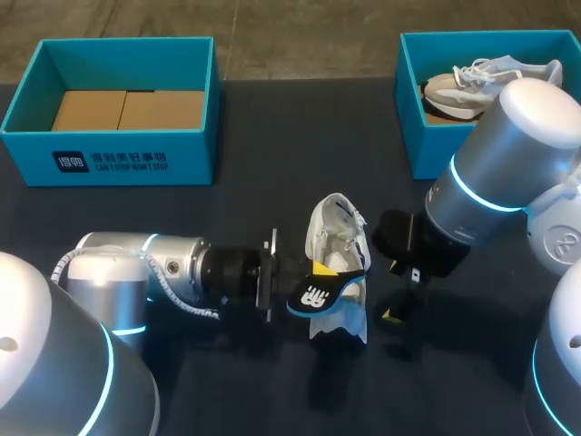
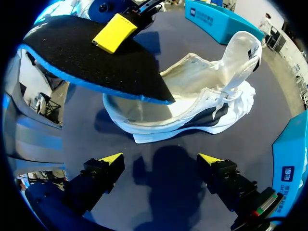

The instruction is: Take the shoe out of the shoebox, open the shoe tongue, remove and reinsert the insole, then place the shoe into the shoebox

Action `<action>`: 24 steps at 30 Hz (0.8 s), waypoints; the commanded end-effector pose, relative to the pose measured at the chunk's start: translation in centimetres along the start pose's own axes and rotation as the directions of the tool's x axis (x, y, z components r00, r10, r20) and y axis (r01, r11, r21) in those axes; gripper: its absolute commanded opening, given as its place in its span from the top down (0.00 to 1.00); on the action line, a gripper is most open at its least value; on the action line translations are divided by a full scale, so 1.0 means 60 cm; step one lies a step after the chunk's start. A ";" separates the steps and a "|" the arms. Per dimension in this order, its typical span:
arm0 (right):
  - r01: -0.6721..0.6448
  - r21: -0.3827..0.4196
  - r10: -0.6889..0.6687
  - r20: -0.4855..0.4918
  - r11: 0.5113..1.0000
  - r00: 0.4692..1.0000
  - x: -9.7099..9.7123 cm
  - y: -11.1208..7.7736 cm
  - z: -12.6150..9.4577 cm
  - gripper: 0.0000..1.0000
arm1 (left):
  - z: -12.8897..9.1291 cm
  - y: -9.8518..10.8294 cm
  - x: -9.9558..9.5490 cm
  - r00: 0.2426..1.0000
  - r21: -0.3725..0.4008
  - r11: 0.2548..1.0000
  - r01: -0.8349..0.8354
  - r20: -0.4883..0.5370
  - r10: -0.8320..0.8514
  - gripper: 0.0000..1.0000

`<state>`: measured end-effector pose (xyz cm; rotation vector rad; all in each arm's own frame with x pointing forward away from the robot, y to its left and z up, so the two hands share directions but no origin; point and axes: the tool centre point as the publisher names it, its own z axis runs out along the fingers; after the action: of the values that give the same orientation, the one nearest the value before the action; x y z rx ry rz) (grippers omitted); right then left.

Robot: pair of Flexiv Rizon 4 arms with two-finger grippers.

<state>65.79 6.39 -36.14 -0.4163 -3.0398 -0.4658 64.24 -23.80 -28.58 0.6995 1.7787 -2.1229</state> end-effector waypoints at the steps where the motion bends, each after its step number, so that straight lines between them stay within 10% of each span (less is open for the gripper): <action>1: -0.001 0.001 0.001 0.002 1.000 1.000 0.002 0.000 0.001 0.00 | 0.005 -0.001 -0.003 1.000 0.002 1.000 -0.002 -0.009 0.003 1.00; 24: -0.001 0.001 0.001 0.002 1.000 1.000 0.002 0.000 0.001 0.00 | 0.029 -0.003 0.007 0.998 0.035 0.998 0.042 -0.045 -0.040 1.00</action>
<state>65.79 6.39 -36.14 -0.4164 -3.0398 -0.4658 63.58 -25.09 -28.24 0.7324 1.7978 -2.1873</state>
